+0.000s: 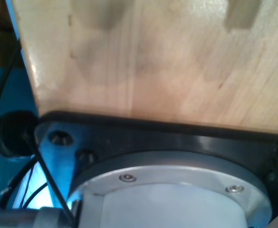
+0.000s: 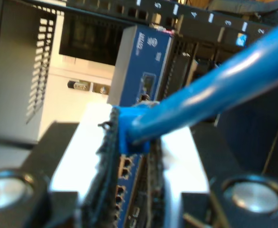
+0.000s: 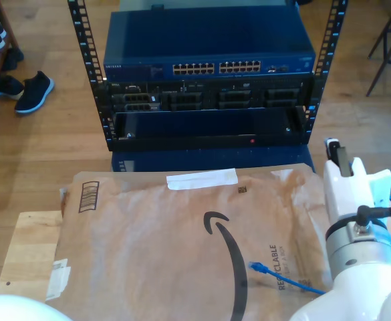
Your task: Grab the cable and plug it in
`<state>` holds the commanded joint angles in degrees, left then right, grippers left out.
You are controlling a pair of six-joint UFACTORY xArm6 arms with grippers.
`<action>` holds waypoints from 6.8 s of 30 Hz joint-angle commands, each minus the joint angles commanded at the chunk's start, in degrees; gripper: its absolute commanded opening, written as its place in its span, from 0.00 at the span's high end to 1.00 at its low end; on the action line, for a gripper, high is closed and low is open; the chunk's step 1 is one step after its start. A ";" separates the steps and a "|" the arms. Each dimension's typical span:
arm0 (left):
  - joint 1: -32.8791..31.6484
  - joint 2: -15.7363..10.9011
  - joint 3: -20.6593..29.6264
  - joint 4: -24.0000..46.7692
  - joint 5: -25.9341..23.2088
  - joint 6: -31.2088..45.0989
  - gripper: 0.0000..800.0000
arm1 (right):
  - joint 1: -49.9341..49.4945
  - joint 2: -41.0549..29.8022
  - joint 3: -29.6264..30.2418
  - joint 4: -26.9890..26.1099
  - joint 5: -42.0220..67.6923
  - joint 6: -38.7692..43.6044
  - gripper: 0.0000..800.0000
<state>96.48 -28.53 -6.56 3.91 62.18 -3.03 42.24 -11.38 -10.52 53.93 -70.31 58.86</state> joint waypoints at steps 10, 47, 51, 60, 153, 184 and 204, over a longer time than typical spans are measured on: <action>0.00 0.00 0.00 0.00 0.00 0.00 0.00 | 3.16 6.77 -6.59 0.44 0.53 0.09 1.00; 0.00 0.00 0.09 0.09 0.00 0.00 0.00 | 11.08 10.02 -5.98 11.16 1.93 -6.24 1.00; 0.00 0.00 0.00 0.00 0.00 0.00 0.00 | 10.55 10.02 -6.15 11.52 2.20 -4.48 1.00; 0.00 0.00 0.00 0.00 -0.09 0.00 0.00 | 10.11 9.41 -6.68 11.60 0.79 -3.52 1.00; 0.00 0.00 0.00 0.00 0.00 0.00 0.00 | -16.00 41.67 -44.13 -22.95 -0.18 21.01 1.00; 0.00 0.00 0.09 0.00 0.00 0.00 0.00 | -18.11 47.12 -50.64 -24.53 0.09 20.92 1.00; 0.00 0.00 0.00 0.00 0.00 0.00 0.00 | -18.73 47.38 -50.90 -26.46 0.09 21.01 1.00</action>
<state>96.48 -28.53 -6.56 3.91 62.18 -3.03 23.52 36.00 -61.42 27.47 -70.22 79.87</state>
